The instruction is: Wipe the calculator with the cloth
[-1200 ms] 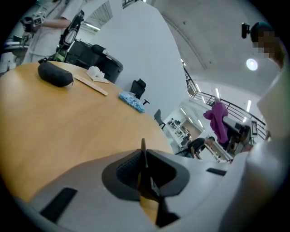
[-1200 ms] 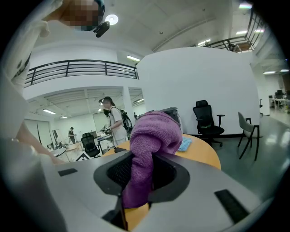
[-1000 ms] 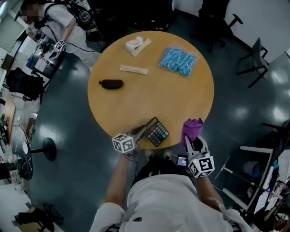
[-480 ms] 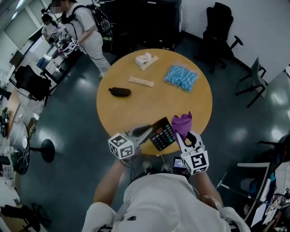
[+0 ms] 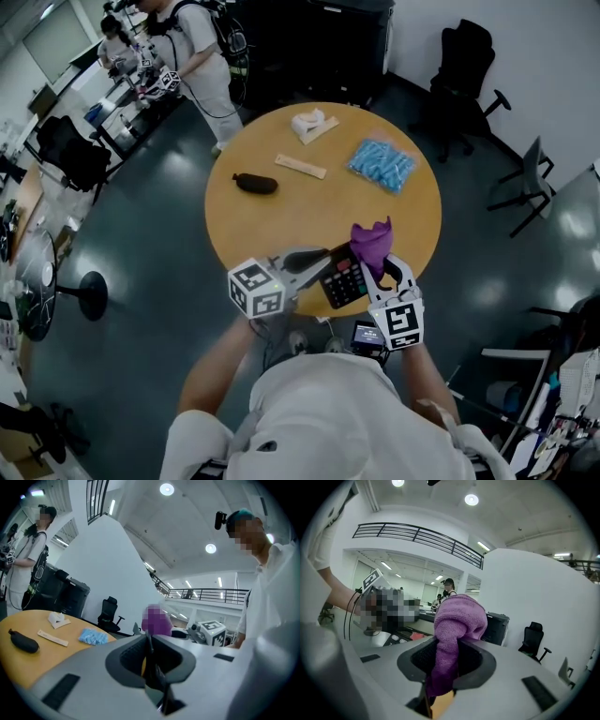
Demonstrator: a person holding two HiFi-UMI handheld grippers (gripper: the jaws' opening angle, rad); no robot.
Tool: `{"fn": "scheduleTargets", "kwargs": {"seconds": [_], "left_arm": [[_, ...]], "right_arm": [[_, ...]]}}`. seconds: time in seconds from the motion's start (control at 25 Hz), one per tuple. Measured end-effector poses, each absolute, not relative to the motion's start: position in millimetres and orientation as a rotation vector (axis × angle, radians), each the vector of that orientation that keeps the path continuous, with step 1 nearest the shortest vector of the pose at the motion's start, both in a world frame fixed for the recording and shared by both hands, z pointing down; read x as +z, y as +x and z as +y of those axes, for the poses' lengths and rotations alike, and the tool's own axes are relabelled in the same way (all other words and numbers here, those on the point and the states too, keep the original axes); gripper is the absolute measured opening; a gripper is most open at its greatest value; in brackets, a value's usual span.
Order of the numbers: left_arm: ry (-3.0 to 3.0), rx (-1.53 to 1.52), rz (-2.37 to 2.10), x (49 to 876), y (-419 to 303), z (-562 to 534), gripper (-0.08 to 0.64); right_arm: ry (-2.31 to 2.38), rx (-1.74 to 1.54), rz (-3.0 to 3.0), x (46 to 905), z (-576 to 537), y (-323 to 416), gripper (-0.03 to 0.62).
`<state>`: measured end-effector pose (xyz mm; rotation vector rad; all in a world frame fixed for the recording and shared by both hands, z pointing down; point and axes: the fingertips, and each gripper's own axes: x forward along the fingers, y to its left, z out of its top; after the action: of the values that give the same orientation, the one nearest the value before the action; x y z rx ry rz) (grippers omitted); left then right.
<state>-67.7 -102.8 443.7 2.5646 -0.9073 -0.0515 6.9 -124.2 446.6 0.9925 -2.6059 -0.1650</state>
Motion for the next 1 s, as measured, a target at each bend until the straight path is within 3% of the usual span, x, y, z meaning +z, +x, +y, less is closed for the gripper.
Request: {"fn": "scheduleTargets", "kwargs": {"seconds": [0.48, 1.0], "left_arm": [[2.535, -0.049, -0.857, 448.0, -80.1, -96.5, 0.044], [2.518, -0.096, -0.817, 453.6, -71.8, -87.5, 0.044]], "right_arm": [[0.543, -0.585, -2.477, 459.0, -69.0, -46.7, 0.100], [0.266, -0.840, -2.350, 477.0, -16.6, -52.9, 0.100]]}}
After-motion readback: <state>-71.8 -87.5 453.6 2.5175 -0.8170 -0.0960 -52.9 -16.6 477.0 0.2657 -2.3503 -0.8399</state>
